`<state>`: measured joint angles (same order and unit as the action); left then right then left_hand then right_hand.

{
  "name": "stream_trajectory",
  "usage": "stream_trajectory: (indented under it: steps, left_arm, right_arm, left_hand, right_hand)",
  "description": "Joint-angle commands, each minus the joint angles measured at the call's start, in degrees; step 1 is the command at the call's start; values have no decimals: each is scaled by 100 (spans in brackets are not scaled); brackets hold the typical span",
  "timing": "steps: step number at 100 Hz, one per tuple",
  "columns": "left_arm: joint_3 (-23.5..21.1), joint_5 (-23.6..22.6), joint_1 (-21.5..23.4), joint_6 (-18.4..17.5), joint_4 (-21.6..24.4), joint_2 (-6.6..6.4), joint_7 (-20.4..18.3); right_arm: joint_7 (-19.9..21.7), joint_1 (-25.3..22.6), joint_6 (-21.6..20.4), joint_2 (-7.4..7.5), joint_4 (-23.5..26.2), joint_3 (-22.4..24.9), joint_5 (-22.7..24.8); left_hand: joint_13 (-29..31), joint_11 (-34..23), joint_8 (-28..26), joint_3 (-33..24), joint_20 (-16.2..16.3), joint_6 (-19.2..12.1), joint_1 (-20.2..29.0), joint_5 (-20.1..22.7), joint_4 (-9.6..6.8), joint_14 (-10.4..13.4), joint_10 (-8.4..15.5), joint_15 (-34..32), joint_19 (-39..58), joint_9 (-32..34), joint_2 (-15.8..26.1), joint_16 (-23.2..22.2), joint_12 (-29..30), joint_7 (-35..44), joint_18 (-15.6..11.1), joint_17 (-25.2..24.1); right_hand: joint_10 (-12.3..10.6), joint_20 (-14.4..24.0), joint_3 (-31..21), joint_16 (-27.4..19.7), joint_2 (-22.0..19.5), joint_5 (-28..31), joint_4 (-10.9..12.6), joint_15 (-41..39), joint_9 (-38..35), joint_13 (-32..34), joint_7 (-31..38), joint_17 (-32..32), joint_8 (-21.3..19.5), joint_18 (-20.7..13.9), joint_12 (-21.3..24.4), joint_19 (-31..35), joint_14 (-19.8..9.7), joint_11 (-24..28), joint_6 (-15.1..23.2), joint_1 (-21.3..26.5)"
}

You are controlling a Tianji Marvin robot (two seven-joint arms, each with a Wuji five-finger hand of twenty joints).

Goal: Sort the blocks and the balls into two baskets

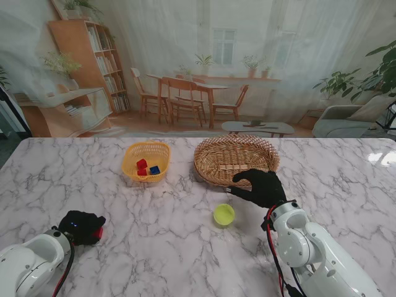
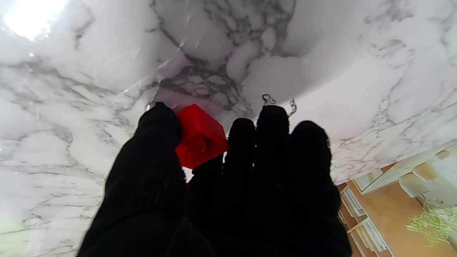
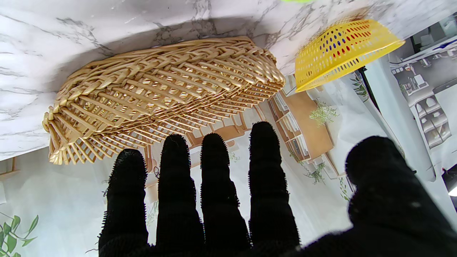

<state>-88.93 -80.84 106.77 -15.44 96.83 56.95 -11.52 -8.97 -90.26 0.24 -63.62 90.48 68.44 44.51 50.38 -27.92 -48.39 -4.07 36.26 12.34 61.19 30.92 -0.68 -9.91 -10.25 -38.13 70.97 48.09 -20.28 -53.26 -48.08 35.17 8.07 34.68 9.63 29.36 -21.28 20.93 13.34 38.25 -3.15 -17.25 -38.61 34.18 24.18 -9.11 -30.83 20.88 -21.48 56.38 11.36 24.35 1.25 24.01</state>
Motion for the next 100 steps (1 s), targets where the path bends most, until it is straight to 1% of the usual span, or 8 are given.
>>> stream_trajectory:
  steps: [1, 7, 27, 44, 53, 69, 86, 100]
  left_arm:
    - [7, -14, 14, -16, 2, 9, -88]
    - [-5, 28, -15, -52, 14, 10, -124]
    - [-85, -45, -167, -214, 110, -1, -213]
    - [-204, -47, -416, -461, 231, -9, -287]
    - [-211, 16, -606, -511, 221, -12, -334]
    - [-77, 225, -1005, -326, 41, 0, -321]
    - [226, 368, -1452, -87, -227, 5, -287]
    - [511, 492, -1819, 71, -400, 5, -370]
  right_arm:
    - [12, -11, 32, -3, -7, -3, 14]
    - [12, -11, 32, -3, -7, -3, 14]
    - [12, -11, 32, -3, -7, -3, 14]
    - [24, -28, 71, -4, 26, -4, 9]
    - [21, -36, 70, -4, 34, 1, 8]
    - [25, -37, 73, -5, 35, 2, 2]
    - [26, -34, 76, -5, 29, -2, -2]
    - [32, -27, 77, -4, 21, -11, -5]
  left_hand:
    - [179, 39, -36, -177, -45, -237, 593, 139, -227, -70, -38, -157, 242, 183, 39, -51, -111, 491, -188, 119]
    - [172, 214, 20, -115, -59, -235, 654, 128, -204, -75, -33, -150, 246, 232, 70, -54, -282, 540, -185, 117]
    - [168, 230, 18, -106, -67, -249, 644, 127, -220, -63, 3, -138, 235, 241, 105, -51, -314, 562, -194, 108]
    - [167, 237, 20, -97, -69, -246, 639, 126, -218, -72, 5, -131, 230, 234, 146, -50, -318, 562, -195, 109]
    - [139, 247, 28, -76, -72, -240, 623, 100, -212, -71, 2, -119, 218, 201, 130, -49, -315, 544, -186, 82]
    - [114, 234, 7, -70, -69, -235, 625, 90, -218, -80, 19, -113, 207, 186, 160, -57, -326, 544, -184, 48]
    - [87, 245, 11, -54, -62, -238, 612, 76, -214, -84, 23, -105, 206, 157, 174, -63, -316, 521, -187, 28]
    - [70, 257, 12, -65, -61, -247, 640, 74, -220, -97, 35, -91, 192, 150, 213, -62, -303, 506, -184, 8]
  right_hand:
    - [1, -47, 77, -47, -201, 84, 150, 240, 34, -33, 34, 102, 73, 87, -25, -67, -14, 42, -56, 171]
    - [1, -46, 79, -47, -200, 84, 149, 241, 32, -36, 35, 103, 73, 87, -25, -67, -11, 42, -61, 168]
    - [1, -47, 76, -48, -201, 82, 150, 242, 32, -38, 34, 109, 73, 87, -25, -70, -7, 41, -64, 171]
    - [-2, -47, 78, -47, -200, 87, 149, 240, 29, -31, 34, 105, 73, 83, -25, -68, -14, 42, -65, 170]
    - [-4, -46, 78, -47, -202, 91, 149, 241, 34, -34, 35, 104, 73, 85, -24, -68, -9, 40, -63, 170]
    - [-4, -46, 79, -47, -201, 88, 149, 241, 30, -35, 33, 104, 73, 84, -26, -68, -17, 43, -63, 170]
    - [-6, -45, 78, -47, -201, 92, 149, 240, 37, -36, 36, 102, 72, 84, -25, -66, -7, 39, -59, 172]
    - [2, -43, 80, -46, -201, 92, 150, 237, 34, -32, 37, 99, 71, 87, -26, -63, -12, 43, -62, 166]
